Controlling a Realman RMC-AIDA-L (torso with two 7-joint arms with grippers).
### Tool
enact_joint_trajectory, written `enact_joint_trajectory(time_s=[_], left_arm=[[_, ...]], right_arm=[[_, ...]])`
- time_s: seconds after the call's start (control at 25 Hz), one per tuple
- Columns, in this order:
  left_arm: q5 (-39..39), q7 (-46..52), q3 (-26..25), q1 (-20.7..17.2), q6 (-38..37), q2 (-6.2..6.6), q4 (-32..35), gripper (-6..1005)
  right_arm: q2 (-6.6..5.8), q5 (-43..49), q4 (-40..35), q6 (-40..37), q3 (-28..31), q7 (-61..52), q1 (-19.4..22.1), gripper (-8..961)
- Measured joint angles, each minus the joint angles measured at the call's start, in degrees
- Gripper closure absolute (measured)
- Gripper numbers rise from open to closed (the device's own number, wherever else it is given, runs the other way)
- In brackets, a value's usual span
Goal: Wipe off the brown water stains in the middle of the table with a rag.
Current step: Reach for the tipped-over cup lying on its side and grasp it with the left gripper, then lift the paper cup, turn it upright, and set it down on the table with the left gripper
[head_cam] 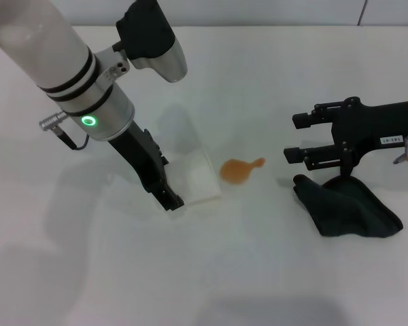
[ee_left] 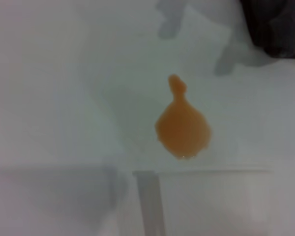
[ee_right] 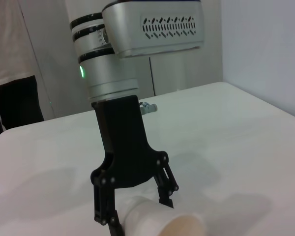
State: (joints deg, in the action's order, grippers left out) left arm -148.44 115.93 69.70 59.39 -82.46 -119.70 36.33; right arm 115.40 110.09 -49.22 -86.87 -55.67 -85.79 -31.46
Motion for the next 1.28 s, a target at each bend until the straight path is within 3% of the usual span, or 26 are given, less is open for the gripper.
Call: enact_joint_trajectory(time_s=[0.92,1.16,1.28], left_arm=[[1.77,-0.94,2.28,-0.27,5.14,0.09,-1.52,172],[2.75,-1.85,2.31,-2.57,6.69,0.1,0.91,230],[4.8,-2.69,1.94,-6.84,6.86,0.32,7.93,260]], right_arm=[[0.0,-0.14,0.26,0.58,0.04,0.1,0.0,246],[0.0,-0.15,0.09,0.61,0.04,0.1,0.0,246],[-0.03,-0.15,-0.19,0.55,0.04,0.01,0.0,246]])
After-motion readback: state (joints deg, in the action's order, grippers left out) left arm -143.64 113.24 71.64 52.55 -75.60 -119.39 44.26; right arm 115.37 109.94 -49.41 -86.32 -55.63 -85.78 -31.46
